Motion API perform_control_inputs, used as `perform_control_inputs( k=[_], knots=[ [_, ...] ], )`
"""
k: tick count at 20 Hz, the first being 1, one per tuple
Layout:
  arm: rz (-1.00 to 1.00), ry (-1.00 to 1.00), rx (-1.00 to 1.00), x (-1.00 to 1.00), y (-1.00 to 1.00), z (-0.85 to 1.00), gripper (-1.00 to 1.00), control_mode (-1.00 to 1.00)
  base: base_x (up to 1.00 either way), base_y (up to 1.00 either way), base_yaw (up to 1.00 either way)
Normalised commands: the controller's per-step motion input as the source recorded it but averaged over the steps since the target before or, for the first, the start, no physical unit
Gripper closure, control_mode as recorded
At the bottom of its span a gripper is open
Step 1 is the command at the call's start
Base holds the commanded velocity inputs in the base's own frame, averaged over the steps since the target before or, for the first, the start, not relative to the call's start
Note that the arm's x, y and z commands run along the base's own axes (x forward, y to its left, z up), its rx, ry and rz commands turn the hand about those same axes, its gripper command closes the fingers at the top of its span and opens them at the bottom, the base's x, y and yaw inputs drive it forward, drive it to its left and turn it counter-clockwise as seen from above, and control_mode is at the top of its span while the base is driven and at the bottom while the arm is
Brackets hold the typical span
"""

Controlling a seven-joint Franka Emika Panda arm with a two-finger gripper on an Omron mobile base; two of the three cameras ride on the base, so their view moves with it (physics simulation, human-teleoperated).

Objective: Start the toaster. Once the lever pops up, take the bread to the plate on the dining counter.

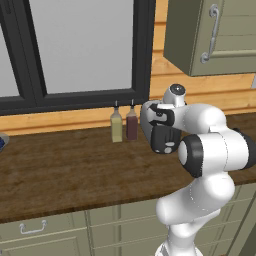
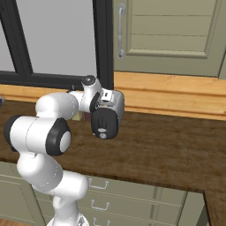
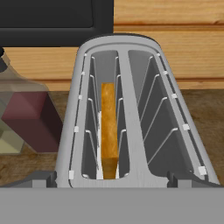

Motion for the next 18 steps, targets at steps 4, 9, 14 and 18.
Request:
perform_control_inputs(
  k=[4, 9, 14, 18],
  knots=[
    [0.00, 0.00, 0.00, 0.00, 0.00, 0.00, -1.00, -1.00, 0.00, 0.00, 0.00],
    [0.00, 0.00, 0.00, 0.00, 0.00, 0.00, -1.00, -1.00, 0.00, 0.00, 0.00],
    [0.00, 0.00, 0.00, 0.00, 0.00, 0.00, -1.00, -1.00, 0.00, 0.00, 0.00],
    [0.00, 0.00, 0.00, 0.00, 0.00, 0.00, -1.00, -1.00, 0.00, 0.00, 0.00]
  ],
)
